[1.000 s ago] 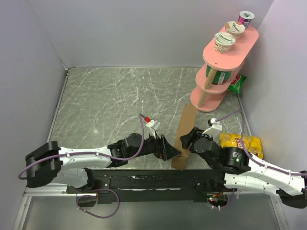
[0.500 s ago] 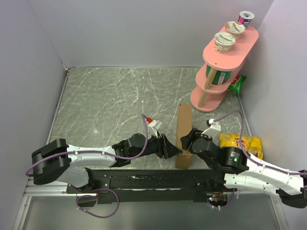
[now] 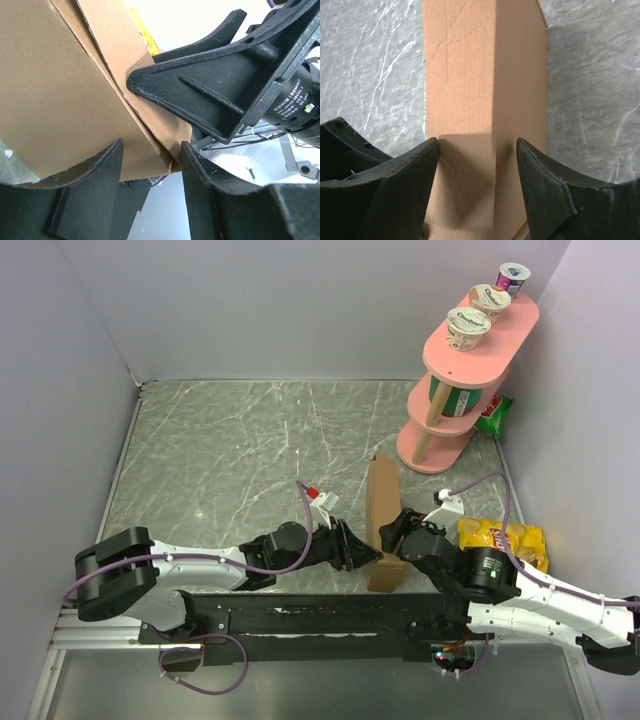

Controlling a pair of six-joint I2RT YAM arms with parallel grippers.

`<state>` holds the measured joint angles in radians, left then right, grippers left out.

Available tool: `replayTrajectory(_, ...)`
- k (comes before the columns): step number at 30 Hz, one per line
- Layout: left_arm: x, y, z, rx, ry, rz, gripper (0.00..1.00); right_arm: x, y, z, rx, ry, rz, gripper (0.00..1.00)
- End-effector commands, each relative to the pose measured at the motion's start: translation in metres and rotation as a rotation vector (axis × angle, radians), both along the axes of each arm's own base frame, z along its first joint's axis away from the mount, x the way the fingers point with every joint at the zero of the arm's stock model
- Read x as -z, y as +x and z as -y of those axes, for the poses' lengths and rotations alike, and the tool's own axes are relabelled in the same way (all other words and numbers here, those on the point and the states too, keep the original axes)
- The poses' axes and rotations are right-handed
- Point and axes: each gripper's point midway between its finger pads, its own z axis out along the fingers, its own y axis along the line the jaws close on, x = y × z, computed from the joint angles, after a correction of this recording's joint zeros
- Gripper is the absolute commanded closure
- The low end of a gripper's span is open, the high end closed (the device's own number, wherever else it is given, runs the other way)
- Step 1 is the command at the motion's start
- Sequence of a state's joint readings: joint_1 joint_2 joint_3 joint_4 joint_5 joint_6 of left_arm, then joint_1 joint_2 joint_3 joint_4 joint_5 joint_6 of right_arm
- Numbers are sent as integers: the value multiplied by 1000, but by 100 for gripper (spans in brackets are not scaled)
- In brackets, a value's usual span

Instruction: Fold the paper box

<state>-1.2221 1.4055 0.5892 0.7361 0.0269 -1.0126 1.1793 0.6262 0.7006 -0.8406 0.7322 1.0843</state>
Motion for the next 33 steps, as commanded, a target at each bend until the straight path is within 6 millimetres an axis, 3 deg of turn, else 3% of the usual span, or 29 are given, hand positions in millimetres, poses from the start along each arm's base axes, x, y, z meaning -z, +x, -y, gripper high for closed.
replayTrajectory(1,34,-28,11,86,123,-14,47,46,-23,27,-56,-199,-131,27)
replayTrajectory(6,42,-28,12,70,189,7,48,44,-20,28,-52,-204,-115,25)
replayTrajectory(7,55,-31,9,79,255,-1,48,43,-20,28,-52,-207,-113,25)
replayTrajectory(13,68,-40,13,84,350,40,49,37,-16,26,-49,-215,-94,25)
replayTrajectory(18,78,-44,5,46,471,185,48,37,-15,27,-36,-207,-87,24)
replayTrajectory(23,97,-68,15,85,565,369,48,37,-14,29,-31,-211,-80,24)
replayTrajectory(25,115,-72,14,64,656,421,48,37,-13,28,-30,-216,-78,24)
replayTrajectory(26,112,-72,20,52,665,432,48,36,-13,27,-29,-214,-78,24)
replayTrajectory(28,129,-72,17,34,744,446,48,36,-12,26,-32,-210,-77,24)
replayTrajectory(33,141,-76,14,36,789,459,48,35,-10,22,-41,-211,-64,24)
